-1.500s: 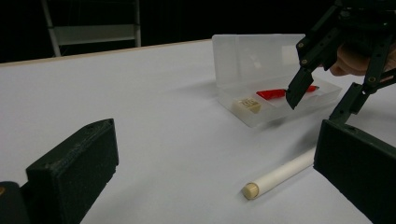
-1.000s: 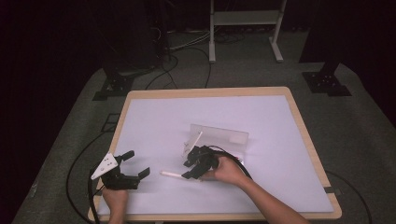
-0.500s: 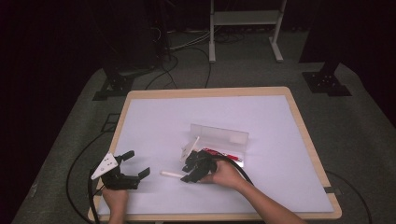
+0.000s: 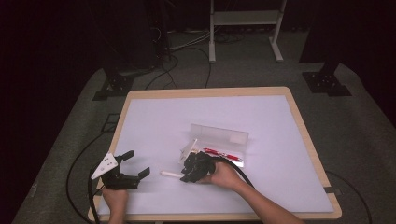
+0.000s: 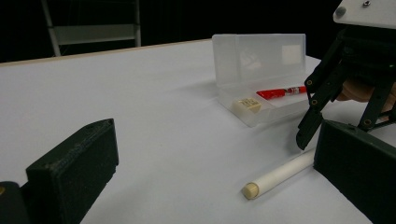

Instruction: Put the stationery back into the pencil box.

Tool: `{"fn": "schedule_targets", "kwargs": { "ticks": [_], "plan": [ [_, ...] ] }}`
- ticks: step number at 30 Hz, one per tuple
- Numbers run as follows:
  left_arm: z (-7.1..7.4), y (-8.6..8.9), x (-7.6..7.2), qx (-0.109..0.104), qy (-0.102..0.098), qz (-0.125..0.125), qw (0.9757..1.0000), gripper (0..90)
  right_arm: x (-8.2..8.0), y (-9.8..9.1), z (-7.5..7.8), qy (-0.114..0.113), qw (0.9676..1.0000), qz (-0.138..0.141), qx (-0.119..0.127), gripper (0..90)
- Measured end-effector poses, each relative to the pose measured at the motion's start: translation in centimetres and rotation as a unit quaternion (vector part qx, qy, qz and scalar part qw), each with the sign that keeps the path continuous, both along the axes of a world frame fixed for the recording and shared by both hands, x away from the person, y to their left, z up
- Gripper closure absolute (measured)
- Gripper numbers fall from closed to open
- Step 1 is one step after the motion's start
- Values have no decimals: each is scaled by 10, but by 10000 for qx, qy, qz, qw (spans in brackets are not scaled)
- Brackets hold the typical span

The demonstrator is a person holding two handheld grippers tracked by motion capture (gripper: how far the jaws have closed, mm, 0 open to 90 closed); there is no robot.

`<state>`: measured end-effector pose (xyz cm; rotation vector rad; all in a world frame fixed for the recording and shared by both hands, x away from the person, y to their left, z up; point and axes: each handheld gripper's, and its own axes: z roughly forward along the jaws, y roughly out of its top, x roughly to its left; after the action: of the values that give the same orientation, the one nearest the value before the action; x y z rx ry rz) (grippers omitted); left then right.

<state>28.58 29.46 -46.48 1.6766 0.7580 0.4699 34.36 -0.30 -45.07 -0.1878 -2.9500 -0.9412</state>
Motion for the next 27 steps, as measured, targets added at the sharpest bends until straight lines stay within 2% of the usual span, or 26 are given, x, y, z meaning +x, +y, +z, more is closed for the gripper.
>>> {"fn": "schedule_targets", "kwargs": {
  "ticks": [8,20,27],
  "plan": [
    [0,0,0,8,-11,-7,10000,0,0,2,-5,-47,10000,10,-49,690],
    [0,0,0,7,-13,-9,10000,0,-1,2,-5,-144,9999,-36,-50,753],
    [0,0,0,7,-14,-9,10000,0,-1,2,-5,-172,9998,-44,-35,762]
  ]
}}
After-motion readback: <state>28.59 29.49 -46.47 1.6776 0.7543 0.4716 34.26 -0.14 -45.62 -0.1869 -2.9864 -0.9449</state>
